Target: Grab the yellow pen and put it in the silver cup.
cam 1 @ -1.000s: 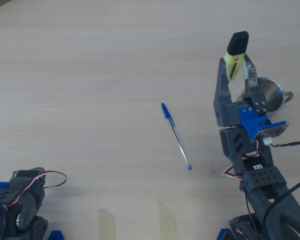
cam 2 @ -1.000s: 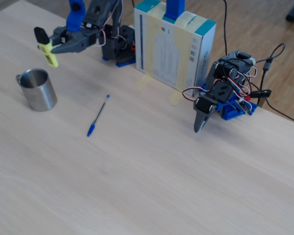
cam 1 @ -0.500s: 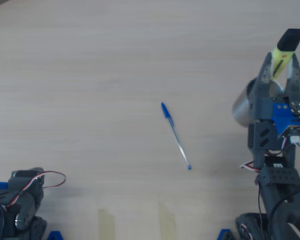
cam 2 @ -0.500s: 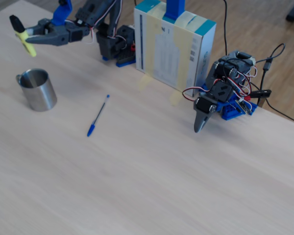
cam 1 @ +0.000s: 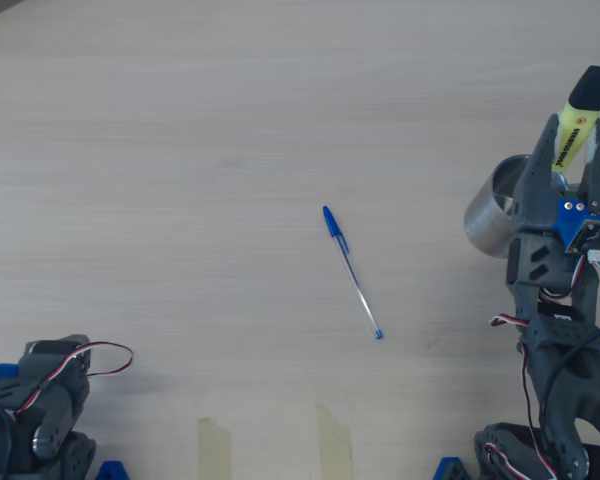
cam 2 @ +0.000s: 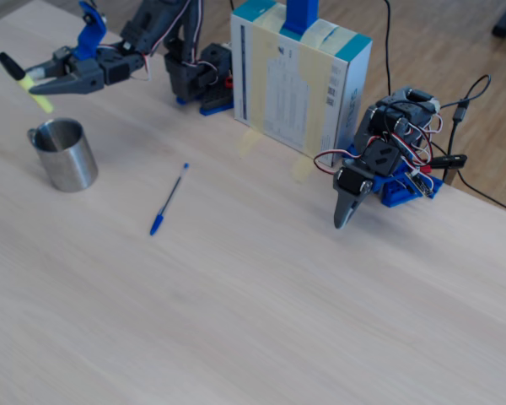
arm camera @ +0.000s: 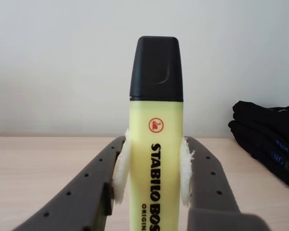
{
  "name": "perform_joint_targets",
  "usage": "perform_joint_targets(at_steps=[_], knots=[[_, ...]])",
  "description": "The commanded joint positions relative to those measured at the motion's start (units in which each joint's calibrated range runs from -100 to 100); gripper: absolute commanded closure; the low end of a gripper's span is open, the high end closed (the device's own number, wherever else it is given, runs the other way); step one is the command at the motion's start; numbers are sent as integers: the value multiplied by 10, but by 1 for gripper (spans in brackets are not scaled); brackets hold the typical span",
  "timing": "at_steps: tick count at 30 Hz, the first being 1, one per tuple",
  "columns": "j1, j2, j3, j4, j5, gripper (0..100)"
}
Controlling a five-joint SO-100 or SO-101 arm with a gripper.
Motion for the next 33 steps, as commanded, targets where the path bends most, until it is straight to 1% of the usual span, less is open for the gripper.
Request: perform_joint_targets(at_steps=[1,14,22,33], knots=[[2,25,-51,-3,1,97],[-4,144,-113,3,3,97],[-4,190,-155,103,3,96],[1,194,-148,146,4,96]])
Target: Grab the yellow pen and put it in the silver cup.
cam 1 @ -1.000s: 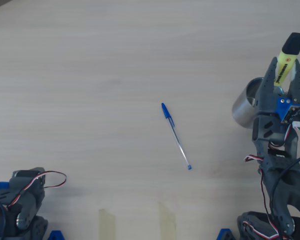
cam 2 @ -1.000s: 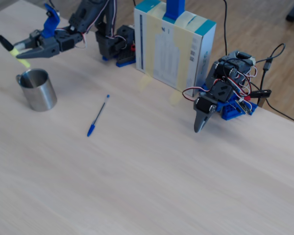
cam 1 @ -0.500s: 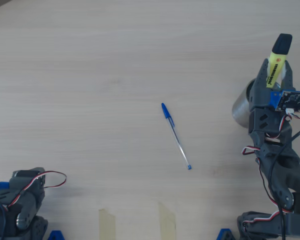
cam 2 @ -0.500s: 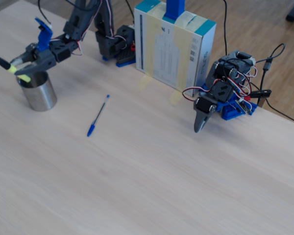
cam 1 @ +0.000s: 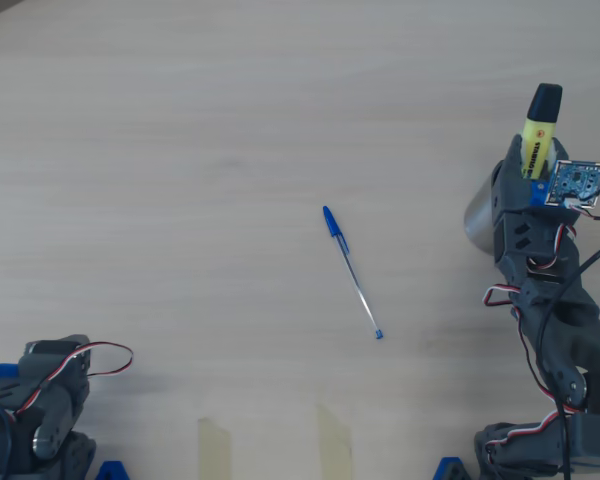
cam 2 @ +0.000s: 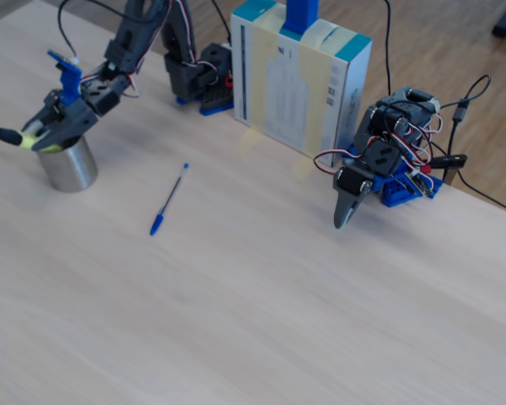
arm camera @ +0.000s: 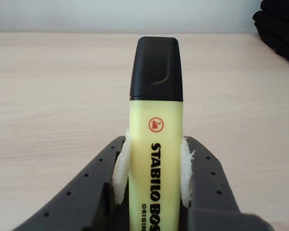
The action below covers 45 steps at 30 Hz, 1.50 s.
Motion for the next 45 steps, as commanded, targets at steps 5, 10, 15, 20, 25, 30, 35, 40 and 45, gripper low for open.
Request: perform_joint_targets(at_steps=[5,10,15,20,25,30,35,40,45], knots=[[3,-7,-24,7,4,96],[4,-11,-23,7,4,96],[9,-12,-21,7,4,96],[16,-40,-1,7,4,96],[17,-52,18,7,4,96],[20,-59,29,7,4,96],[17,-59,24,6,4,96],[13,-59,24,6,4,89],[13,-60,25,5,4,82]])
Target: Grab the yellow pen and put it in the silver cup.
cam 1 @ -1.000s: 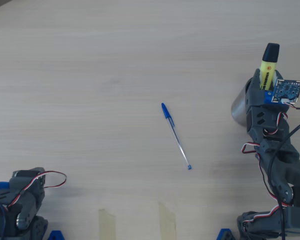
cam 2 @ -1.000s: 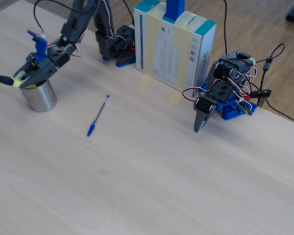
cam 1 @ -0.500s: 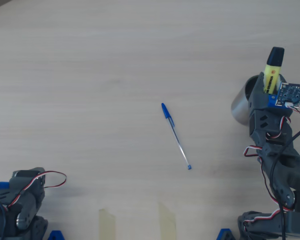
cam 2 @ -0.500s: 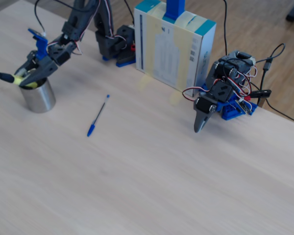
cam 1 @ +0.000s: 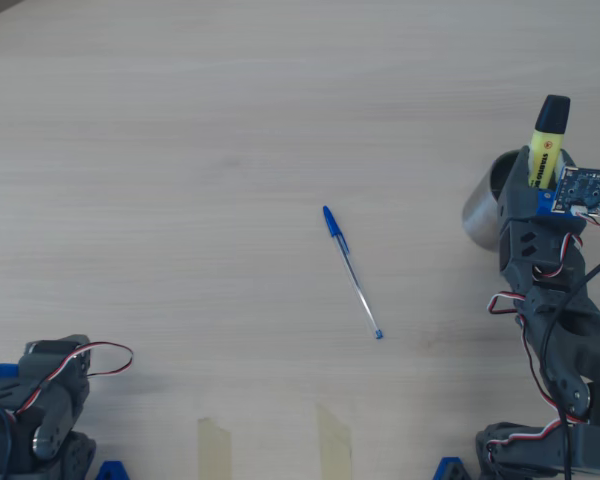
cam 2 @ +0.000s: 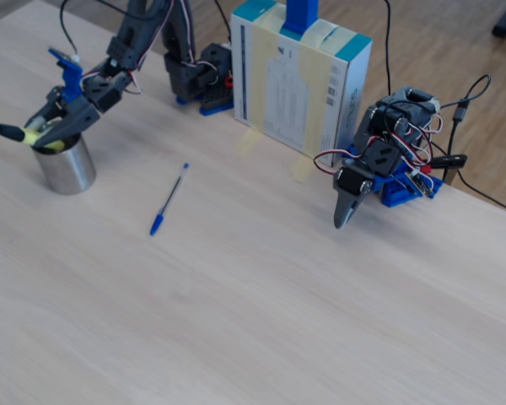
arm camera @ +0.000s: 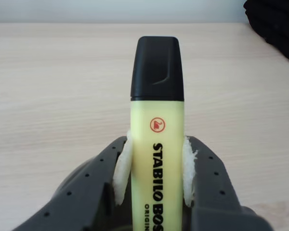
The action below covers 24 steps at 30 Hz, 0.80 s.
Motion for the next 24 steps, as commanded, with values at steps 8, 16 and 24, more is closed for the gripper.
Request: perform_joint_targets(at_steps=[8,16,24], knots=[[-15,-31,-12,-6,40,67],[-19,-69,-4,1,40,67],[-41,-127,19,2,40,67]])
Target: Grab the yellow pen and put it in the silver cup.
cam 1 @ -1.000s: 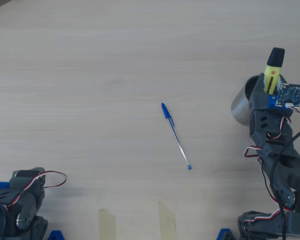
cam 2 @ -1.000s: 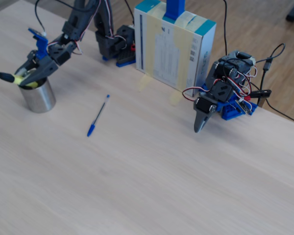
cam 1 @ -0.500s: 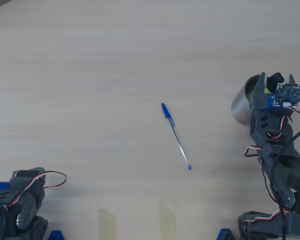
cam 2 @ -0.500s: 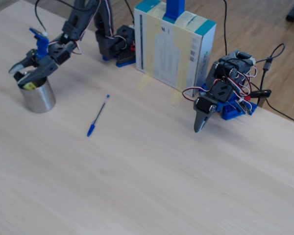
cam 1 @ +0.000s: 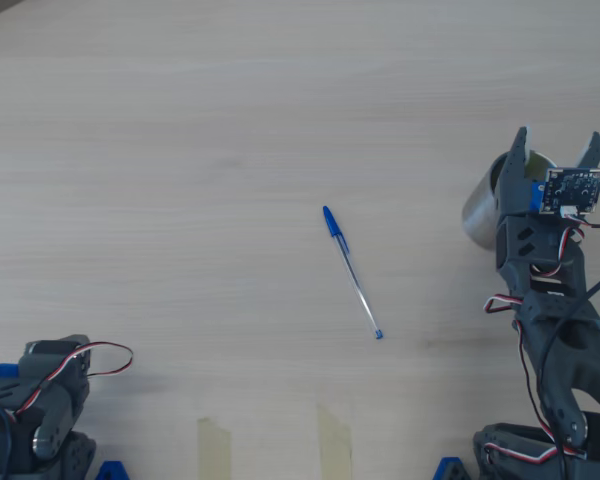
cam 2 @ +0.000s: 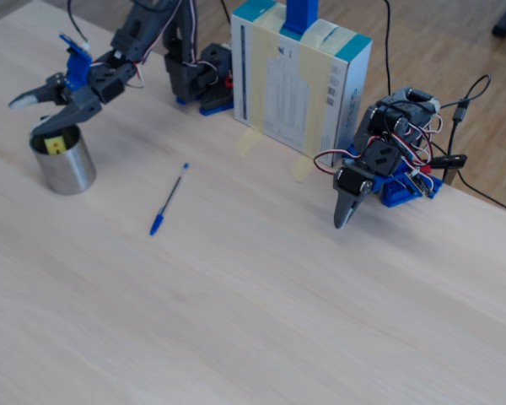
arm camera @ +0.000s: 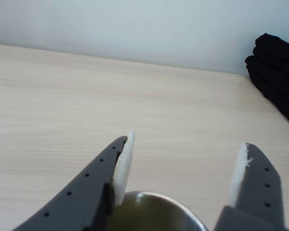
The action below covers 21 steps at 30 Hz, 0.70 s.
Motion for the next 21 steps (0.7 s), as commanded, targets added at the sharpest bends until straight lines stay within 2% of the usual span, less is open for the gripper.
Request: perform_joint_targets(at_steps=[1,13,21], knots=[[-15,-52,8,3,3,67],[-48,-187,92,9,2,66],[-61,-307,102,203,-27,66]])
